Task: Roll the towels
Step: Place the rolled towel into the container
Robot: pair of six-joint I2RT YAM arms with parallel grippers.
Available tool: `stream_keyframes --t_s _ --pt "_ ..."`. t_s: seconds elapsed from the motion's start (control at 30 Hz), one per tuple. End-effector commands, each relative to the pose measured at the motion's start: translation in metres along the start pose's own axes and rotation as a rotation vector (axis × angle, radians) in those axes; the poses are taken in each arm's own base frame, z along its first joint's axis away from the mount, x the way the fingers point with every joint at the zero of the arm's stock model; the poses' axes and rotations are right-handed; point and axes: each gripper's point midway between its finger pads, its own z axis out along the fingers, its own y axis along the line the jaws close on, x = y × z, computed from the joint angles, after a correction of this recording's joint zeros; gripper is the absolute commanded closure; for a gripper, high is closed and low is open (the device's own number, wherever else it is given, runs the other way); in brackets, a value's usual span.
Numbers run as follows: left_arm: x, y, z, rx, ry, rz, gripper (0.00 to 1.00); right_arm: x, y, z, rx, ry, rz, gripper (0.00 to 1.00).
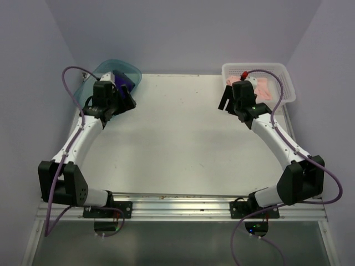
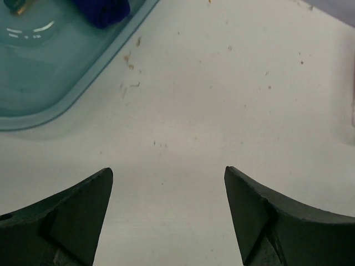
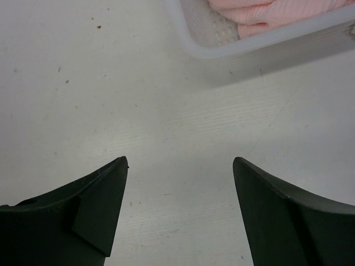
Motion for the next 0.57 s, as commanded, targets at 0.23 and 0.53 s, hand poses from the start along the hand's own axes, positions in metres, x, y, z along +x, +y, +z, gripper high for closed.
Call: stream_keyframes --t_s 0.23,0.53 --pt "0.072 -0.024 -0.048 0.027 0.005 0.140 0.11 0.010 -0.012 0.002 0.057 0.023 0.002 0.17" --pt "0.096 -0.031 -0.052 0.029 0.026 0.183 0.09 0.010 -0.020 -0.004 0.070 0.001 0.008 0.18"
